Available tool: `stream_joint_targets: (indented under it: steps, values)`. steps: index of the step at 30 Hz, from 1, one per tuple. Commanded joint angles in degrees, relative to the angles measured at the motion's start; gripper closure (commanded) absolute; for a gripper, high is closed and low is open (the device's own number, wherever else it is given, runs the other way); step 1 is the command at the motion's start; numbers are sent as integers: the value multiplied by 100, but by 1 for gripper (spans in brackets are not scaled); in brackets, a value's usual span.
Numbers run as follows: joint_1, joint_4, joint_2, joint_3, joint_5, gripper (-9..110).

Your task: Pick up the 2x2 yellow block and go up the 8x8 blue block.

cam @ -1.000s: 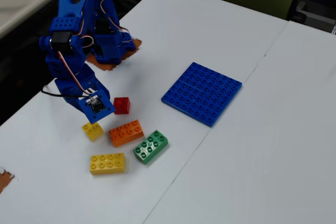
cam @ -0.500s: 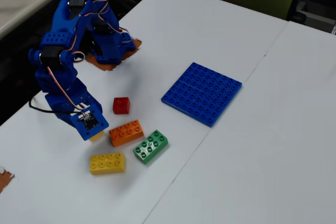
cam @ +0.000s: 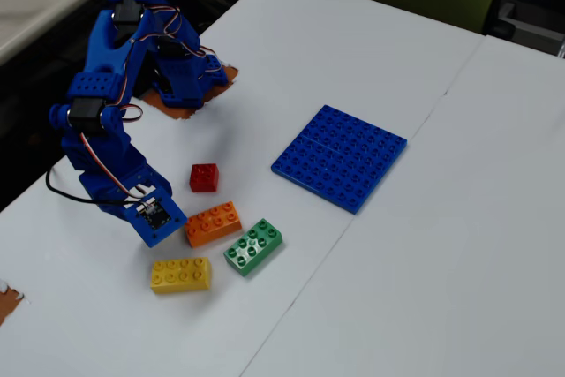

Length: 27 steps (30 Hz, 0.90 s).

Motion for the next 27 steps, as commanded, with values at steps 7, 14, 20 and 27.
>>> stream_joint_targets:
  steps: [7, 14, 20, 27]
  values:
    - [-9, -79, -211, -211, 26, 76]
    - [-44, -158, -325, -264, 88, 84]
    - [-97, -167, -343, -264, 167, 91]
    - [-149, -88, -220, -264, 369, 94]
